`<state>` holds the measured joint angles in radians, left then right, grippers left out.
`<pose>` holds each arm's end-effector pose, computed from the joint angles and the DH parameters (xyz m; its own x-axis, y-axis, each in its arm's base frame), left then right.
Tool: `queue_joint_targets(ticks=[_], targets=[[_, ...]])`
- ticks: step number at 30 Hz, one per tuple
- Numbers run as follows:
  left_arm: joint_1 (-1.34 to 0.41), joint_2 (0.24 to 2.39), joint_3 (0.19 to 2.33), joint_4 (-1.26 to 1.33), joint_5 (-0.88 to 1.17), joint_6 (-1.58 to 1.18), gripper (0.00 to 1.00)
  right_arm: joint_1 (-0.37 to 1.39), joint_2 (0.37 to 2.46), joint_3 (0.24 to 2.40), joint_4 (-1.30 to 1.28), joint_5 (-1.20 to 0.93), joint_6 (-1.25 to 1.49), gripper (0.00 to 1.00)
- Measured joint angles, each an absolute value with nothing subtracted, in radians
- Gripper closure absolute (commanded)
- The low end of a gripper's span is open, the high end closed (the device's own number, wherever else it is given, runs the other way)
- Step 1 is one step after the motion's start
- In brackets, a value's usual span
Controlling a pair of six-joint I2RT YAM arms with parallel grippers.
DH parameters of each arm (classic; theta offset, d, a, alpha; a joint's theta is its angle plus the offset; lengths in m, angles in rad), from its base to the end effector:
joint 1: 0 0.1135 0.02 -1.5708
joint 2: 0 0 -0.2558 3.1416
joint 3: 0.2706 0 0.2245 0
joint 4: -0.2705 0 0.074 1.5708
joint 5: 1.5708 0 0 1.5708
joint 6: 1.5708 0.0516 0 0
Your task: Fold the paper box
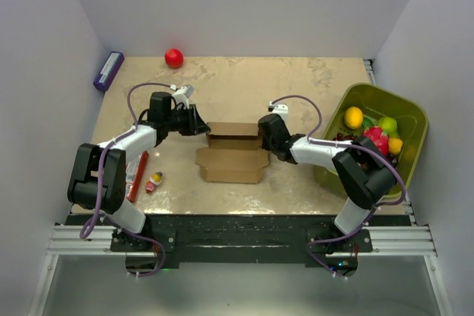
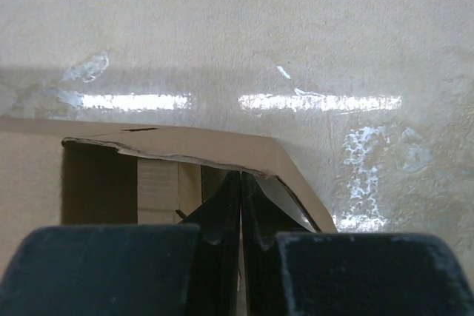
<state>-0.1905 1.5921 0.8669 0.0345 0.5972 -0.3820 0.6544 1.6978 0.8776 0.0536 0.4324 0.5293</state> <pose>0.3059 -0.0885 0.1963 -0.7974 -0.1602 -0.5818 0.3071 0.7222 -0.6197 0.2757 0.1843 0.1661 -0.6331 0.0921 -0.7685 0.0076 0.9936 0.1128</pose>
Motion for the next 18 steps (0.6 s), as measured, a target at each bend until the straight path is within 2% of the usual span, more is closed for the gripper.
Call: queue_joint_targets(ticks=[18], targets=[[-0.191, 1.592, 0.868, 0.033, 0.598, -0.382, 0.72, 0.66, 1.682, 0.831, 0.265, 0.27, 0.518, 0.99]])
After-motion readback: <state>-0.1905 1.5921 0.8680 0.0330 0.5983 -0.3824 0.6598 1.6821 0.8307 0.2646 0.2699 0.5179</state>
